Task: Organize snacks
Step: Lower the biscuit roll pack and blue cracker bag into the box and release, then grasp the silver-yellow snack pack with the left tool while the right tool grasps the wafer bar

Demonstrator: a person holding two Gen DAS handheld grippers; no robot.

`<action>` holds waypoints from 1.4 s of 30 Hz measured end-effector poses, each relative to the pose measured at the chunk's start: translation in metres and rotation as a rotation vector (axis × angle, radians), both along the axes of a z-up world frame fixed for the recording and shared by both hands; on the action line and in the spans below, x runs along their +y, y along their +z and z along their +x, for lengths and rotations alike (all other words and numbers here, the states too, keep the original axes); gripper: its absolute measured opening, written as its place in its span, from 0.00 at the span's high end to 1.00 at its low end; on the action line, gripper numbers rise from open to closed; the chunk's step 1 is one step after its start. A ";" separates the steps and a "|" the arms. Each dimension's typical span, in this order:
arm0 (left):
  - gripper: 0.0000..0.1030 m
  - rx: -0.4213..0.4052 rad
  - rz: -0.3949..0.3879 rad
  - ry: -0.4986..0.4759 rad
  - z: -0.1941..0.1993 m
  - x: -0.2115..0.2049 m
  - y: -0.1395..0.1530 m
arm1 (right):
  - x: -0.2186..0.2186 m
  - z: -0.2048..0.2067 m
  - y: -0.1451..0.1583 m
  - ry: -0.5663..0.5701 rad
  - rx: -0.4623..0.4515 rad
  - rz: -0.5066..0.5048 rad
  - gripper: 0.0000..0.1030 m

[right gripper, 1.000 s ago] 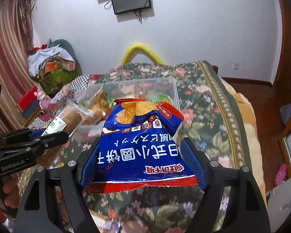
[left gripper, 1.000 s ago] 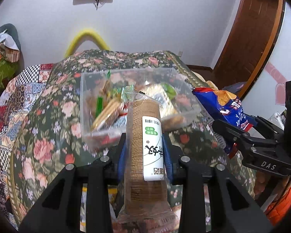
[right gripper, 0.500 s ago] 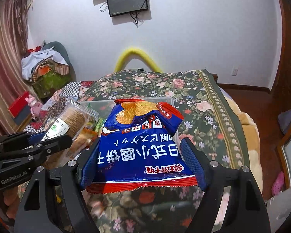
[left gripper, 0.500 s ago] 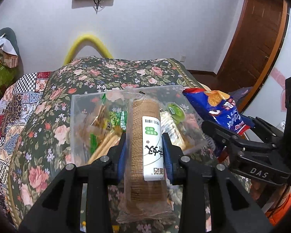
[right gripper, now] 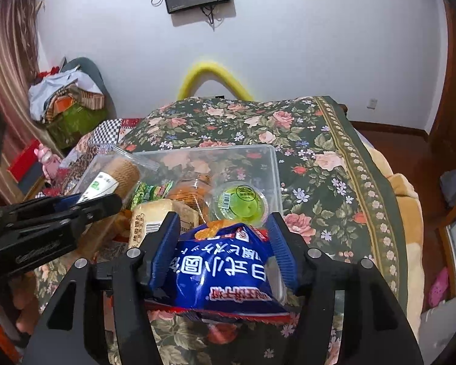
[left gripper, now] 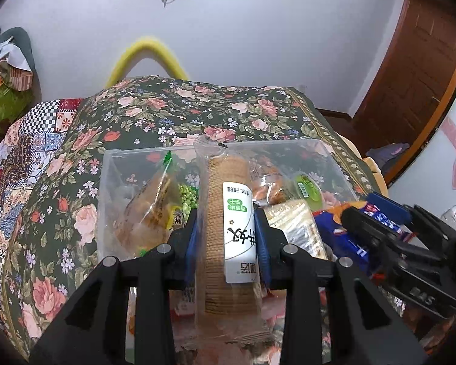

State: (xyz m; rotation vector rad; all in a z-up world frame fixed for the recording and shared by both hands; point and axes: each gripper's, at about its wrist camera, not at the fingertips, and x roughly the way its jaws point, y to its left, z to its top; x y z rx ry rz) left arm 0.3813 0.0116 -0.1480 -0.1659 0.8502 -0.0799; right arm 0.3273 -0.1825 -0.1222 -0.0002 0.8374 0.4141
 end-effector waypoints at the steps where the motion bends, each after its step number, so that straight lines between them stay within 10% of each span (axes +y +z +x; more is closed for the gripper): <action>1: 0.67 0.000 0.007 -0.001 0.001 -0.002 0.000 | -0.001 0.001 0.000 0.000 0.007 0.006 0.44; 16: 0.51 -0.048 0.085 -0.043 -0.047 -0.005 0.027 | -0.009 -0.037 0.021 -0.003 -0.032 -0.015 0.20; 34: 0.38 -0.005 0.089 -0.055 -0.194 0.031 0.036 | -0.014 -0.162 -0.002 0.077 0.068 -0.102 0.19; 42: 0.37 0.055 0.101 -0.036 -0.235 0.050 0.012 | 0.003 -0.209 -0.033 0.178 0.210 -0.106 0.60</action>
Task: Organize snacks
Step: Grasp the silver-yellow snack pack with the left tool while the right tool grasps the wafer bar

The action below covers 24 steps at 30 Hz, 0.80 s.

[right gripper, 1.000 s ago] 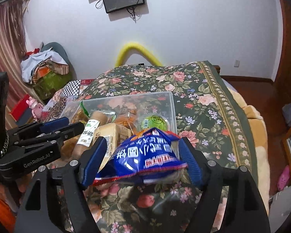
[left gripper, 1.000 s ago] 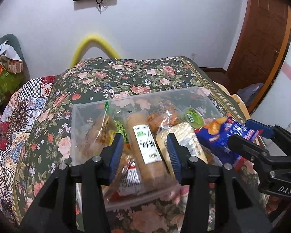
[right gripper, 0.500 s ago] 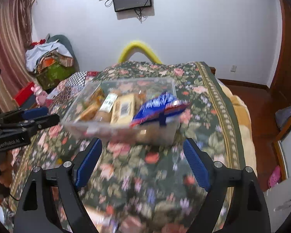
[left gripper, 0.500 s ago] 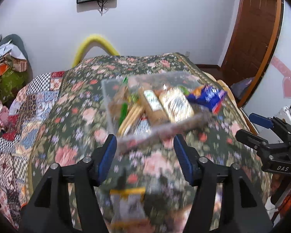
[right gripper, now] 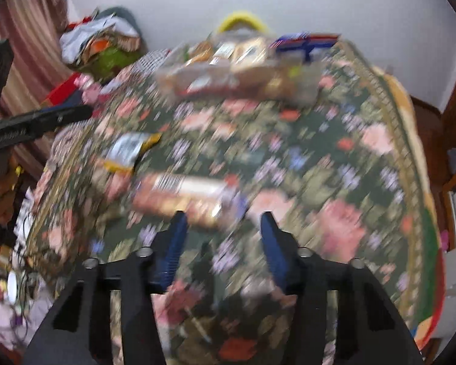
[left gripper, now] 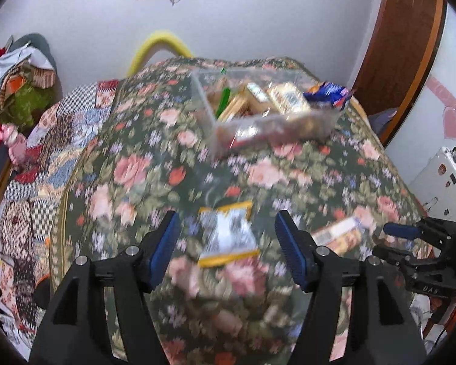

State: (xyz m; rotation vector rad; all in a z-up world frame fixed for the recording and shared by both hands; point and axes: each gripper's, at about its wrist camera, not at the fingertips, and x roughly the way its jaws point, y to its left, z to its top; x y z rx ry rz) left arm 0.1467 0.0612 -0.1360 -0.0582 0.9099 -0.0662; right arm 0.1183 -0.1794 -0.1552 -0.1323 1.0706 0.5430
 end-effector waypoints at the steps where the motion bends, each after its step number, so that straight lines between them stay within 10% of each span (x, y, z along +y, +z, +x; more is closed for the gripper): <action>1: 0.37 0.008 -0.002 0.002 -0.003 0.002 -0.003 | 0.004 -0.004 -0.005 0.014 0.012 -0.010 0.61; 9: 0.37 0.045 -0.037 0.049 -0.016 0.023 -0.025 | 0.027 0.018 -0.026 0.008 0.034 -0.056 0.74; 24: 0.37 0.038 -0.048 0.059 -0.005 0.023 -0.042 | 0.034 0.060 -0.011 -0.065 0.026 0.006 0.62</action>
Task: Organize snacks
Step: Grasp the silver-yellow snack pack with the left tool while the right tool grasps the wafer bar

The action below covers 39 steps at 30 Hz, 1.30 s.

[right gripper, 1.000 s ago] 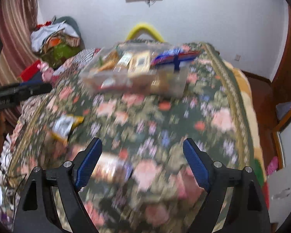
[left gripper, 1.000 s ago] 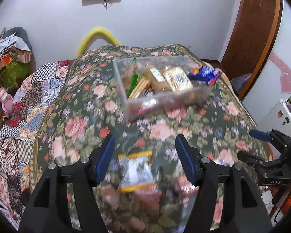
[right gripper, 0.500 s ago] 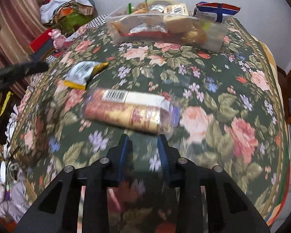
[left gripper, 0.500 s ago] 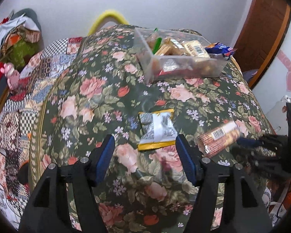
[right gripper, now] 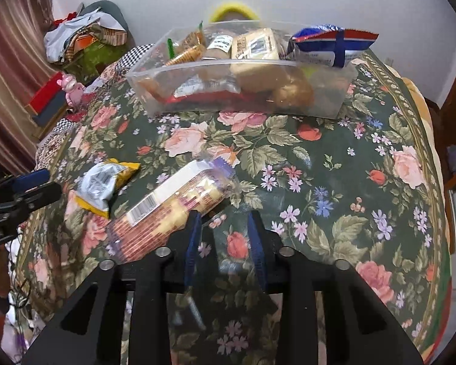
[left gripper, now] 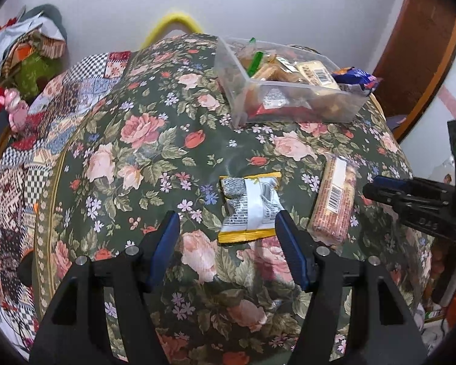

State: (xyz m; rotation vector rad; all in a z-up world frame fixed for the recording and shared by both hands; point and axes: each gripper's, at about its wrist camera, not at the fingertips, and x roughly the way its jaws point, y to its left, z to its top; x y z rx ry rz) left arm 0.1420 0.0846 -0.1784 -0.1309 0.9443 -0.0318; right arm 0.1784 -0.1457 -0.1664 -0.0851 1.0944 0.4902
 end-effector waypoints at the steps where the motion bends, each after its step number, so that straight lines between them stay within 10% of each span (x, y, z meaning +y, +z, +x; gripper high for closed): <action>1: 0.37 -0.005 0.010 -0.005 -0.001 -0.002 0.000 | 0.000 -0.001 0.001 0.000 0.005 0.011 0.54; 6: 0.37 -0.007 0.041 -0.011 -0.004 -0.007 -0.004 | 0.016 -0.002 0.003 -0.031 0.005 0.052 0.16; 15: 0.37 0.013 0.021 0.000 -0.006 0.003 -0.010 | 0.055 0.013 -0.023 -0.040 0.046 -0.012 0.16; 27: 0.35 0.045 -0.039 -0.035 0.018 -0.013 -0.025 | 0.004 0.003 -0.018 -0.004 -0.025 -0.117 0.19; 39: 0.35 0.086 -0.081 -0.020 0.050 -0.015 -0.050 | 0.029 0.005 -0.028 0.083 -0.085 -0.139 0.42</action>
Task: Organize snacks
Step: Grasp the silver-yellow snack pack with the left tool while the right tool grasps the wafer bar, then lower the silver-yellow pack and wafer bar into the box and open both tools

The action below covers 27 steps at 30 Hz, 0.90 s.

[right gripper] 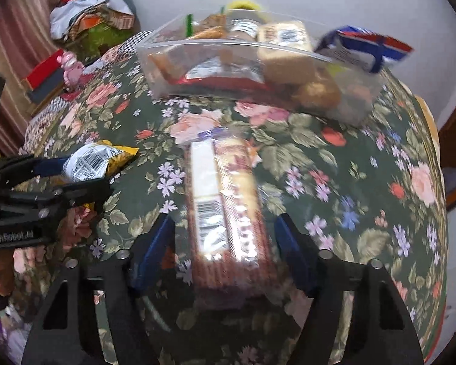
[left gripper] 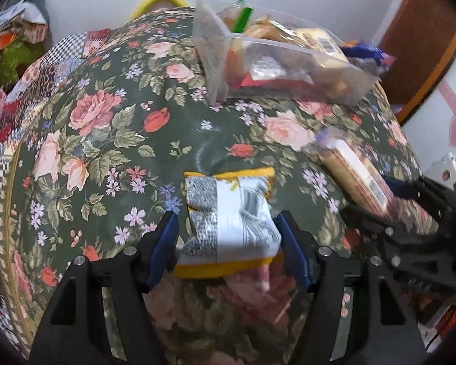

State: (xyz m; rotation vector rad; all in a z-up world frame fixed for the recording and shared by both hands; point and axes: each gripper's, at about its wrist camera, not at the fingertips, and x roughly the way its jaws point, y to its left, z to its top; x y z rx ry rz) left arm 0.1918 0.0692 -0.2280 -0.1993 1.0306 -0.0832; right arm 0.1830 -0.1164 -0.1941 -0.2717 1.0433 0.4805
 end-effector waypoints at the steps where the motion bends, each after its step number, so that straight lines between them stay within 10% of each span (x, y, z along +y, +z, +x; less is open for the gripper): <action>1: 0.36 0.002 -0.009 0.010 0.001 0.002 -0.002 | 0.001 -0.001 0.000 0.008 -0.014 -0.005 0.48; 14: 0.49 -0.056 -0.010 0.036 -0.009 0.007 0.010 | -0.004 -0.008 0.011 0.022 -0.020 0.034 0.59; 27: 0.49 -0.223 0.015 0.004 0.001 -0.005 0.083 | -0.015 0.001 0.069 -0.006 -0.149 0.099 0.59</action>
